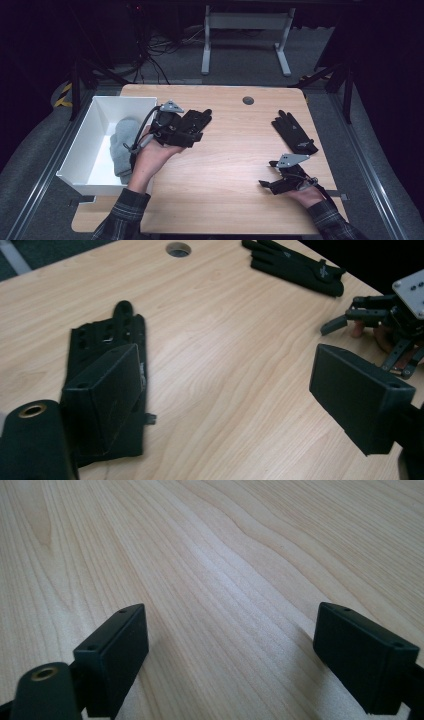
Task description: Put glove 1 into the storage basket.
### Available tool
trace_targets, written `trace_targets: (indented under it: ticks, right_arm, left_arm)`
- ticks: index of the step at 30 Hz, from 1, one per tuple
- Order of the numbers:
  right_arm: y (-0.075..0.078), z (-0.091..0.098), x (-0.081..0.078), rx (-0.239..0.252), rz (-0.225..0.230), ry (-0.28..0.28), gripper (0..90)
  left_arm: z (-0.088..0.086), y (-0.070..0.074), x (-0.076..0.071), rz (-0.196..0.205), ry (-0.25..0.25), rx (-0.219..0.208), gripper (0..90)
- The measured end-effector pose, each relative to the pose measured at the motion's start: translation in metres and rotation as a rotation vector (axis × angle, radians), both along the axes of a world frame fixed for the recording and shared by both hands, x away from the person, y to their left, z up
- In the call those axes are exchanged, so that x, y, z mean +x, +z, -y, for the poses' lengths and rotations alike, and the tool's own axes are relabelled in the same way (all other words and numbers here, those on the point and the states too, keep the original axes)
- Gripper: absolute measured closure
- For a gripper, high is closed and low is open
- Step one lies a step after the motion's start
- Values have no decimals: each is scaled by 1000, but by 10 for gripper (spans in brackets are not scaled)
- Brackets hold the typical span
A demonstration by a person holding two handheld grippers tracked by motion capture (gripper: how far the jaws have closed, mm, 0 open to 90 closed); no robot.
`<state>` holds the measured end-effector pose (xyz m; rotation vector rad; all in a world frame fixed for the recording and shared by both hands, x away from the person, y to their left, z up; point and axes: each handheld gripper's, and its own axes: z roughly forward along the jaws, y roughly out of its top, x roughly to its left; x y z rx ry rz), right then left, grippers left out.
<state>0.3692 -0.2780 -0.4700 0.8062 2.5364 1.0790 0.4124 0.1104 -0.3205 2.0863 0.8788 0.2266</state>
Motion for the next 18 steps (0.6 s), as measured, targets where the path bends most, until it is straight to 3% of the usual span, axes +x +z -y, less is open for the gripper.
trace_targets:
  ticks: [10, 16, 18]
  right_arm:
    - [0, 0, 0, 0, 0, 1, 145]
    - [0, 0, 0, -1, 1, 0, 145]
    - [0, 0, 0, -2, 1, -2, 144]
  left_arm:
    - [37, -37, -11, -12, -67, 59, 143]
    - [49, -66, -18, -16, -94, 74, 143]
    - [50, -70, -18, -17, -97, 76, 143]
